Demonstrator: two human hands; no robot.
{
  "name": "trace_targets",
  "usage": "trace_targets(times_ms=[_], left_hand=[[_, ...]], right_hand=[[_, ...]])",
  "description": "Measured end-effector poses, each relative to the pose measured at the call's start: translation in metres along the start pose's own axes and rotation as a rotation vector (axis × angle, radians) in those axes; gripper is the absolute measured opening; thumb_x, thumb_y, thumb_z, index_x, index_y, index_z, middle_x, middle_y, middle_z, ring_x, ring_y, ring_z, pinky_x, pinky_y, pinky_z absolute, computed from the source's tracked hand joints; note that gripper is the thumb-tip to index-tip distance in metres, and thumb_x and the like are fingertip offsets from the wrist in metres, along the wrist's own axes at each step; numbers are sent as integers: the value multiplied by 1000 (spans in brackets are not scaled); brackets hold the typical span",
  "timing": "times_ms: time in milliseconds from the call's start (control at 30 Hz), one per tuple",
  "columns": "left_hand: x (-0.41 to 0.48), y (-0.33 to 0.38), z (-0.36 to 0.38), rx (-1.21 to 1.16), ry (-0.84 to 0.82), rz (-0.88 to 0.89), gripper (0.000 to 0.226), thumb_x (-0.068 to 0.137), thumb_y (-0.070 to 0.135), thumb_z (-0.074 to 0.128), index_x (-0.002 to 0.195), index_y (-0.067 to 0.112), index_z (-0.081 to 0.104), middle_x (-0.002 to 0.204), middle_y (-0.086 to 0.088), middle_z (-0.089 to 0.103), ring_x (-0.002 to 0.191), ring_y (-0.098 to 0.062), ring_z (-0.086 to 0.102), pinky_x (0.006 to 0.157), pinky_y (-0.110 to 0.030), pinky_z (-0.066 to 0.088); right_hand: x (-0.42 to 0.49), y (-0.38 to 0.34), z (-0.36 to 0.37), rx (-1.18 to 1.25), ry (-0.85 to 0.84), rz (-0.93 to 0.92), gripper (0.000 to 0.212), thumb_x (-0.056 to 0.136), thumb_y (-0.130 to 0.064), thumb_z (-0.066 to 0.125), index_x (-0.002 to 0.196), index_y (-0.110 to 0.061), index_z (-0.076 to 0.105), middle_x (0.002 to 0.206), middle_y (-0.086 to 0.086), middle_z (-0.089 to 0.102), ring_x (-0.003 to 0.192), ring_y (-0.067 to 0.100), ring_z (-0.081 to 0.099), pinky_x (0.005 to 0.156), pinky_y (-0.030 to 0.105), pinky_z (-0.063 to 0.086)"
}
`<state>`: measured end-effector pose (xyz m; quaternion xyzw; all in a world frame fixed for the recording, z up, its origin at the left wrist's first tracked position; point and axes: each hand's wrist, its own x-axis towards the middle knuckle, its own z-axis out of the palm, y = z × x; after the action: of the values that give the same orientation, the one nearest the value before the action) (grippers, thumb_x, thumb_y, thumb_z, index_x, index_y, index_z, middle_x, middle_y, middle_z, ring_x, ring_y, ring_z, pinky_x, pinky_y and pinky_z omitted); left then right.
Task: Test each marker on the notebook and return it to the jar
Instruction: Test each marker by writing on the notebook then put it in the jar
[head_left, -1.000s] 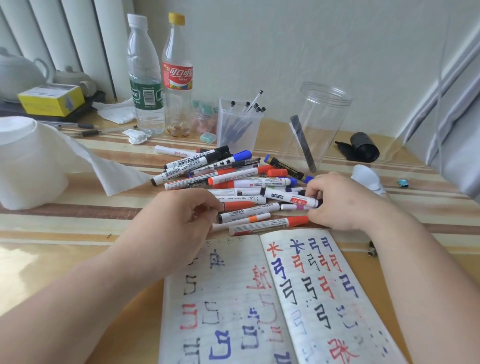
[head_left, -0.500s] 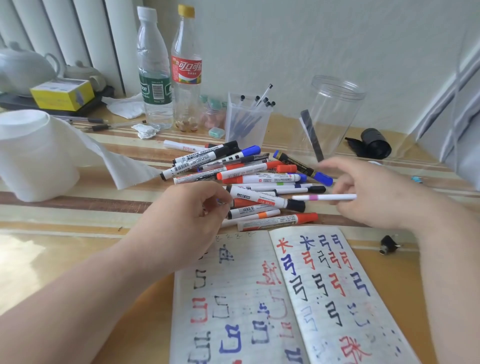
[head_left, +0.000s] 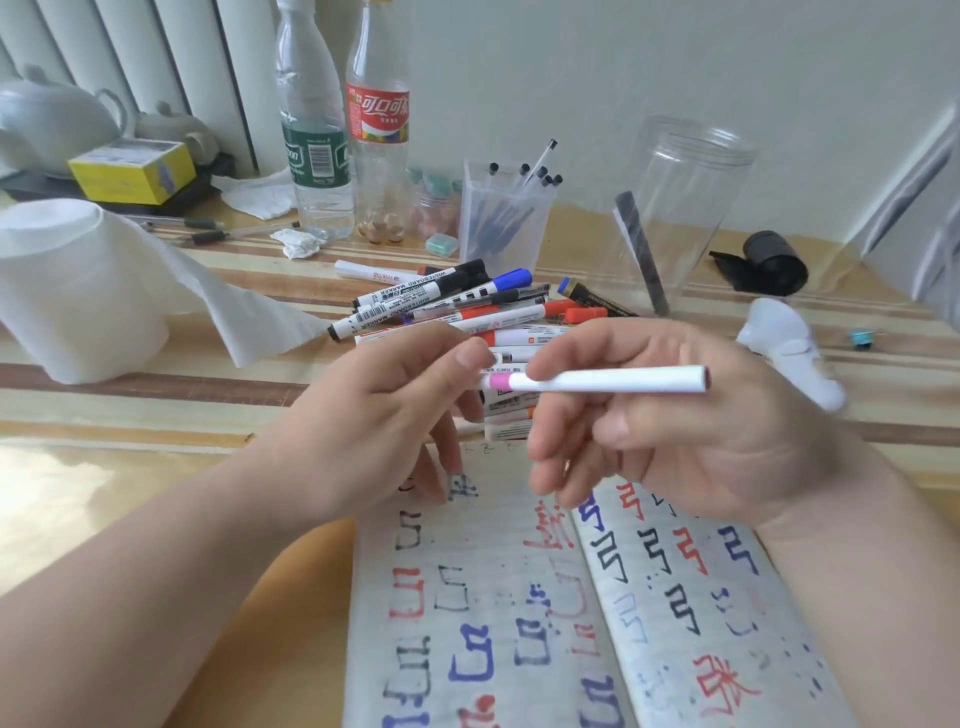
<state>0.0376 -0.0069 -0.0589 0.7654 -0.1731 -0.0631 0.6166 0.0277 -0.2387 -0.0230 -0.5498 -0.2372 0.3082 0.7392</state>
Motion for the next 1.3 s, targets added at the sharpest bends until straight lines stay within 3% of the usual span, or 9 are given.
trace_targets(times_ms=[133,267,400,500,633,867,967,1100,1300], left_hand=[[-2,2,2,-7,-73,74,41,100,52,53,82,17,63,67,-5,57,53,-28,56,45,-47,51],[-2,3,3,-65,-106,108,37,95,50,60,73,20,58,67,-22,36,56,-38,36,49,-54,41],[-1,1,-2,100,-89,167,34,95,56,52,76,29,60,69,-21,43,61,-39,43,53,-54,45],[1,-4,-4,180,-65,208,39,97,57,48,77,24,56,64,8,45,59,-17,44,56,-33,41],[2,-8,-4,299,-60,225,48,99,60,37,74,22,50,58,14,43,53,-8,39,55,-22,34],[7,-5,-29,9,-1,72,57,96,63,41,56,24,37,53,6,30,49,-23,31,47,-33,37],[8,-7,-33,54,36,100,57,97,63,42,63,17,42,52,1,47,45,-26,48,49,-29,44],[6,-9,-23,117,-7,52,57,101,66,40,69,20,48,63,-11,69,51,-30,68,50,-29,54],[7,-8,-21,210,-38,-89,53,92,65,37,77,15,48,69,-9,74,60,-30,75,57,-50,63]], right_hand=[[10,13,4,-33,145,-126,12,89,-11,73,101,-12,74,75,17,72,61,28,72,51,28,56],[22,21,6,20,434,-262,15,80,-25,70,89,-16,77,63,7,67,49,19,62,42,21,44],[27,27,6,-3,560,-285,17,82,-29,72,90,-13,73,66,5,64,53,16,58,42,23,41],[29,31,11,-58,518,-256,9,83,-25,72,82,-17,76,67,7,65,54,18,60,43,24,43],[29,34,15,-103,465,-236,11,84,-22,71,77,-14,73,67,14,67,54,23,62,43,26,47],[17,9,-1,-88,601,-407,21,87,-13,61,68,-13,69,62,11,67,49,21,58,43,26,46],[13,10,-6,-177,550,-242,18,84,-11,62,69,-9,70,62,15,66,52,24,60,45,33,52],[19,32,1,-439,419,53,8,82,-14,70,80,-10,76,73,14,73,67,30,71,71,44,65],[24,36,4,-593,442,64,6,78,-14,71,82,-16,75,82,11,77,70,30,75,73,50,65]])
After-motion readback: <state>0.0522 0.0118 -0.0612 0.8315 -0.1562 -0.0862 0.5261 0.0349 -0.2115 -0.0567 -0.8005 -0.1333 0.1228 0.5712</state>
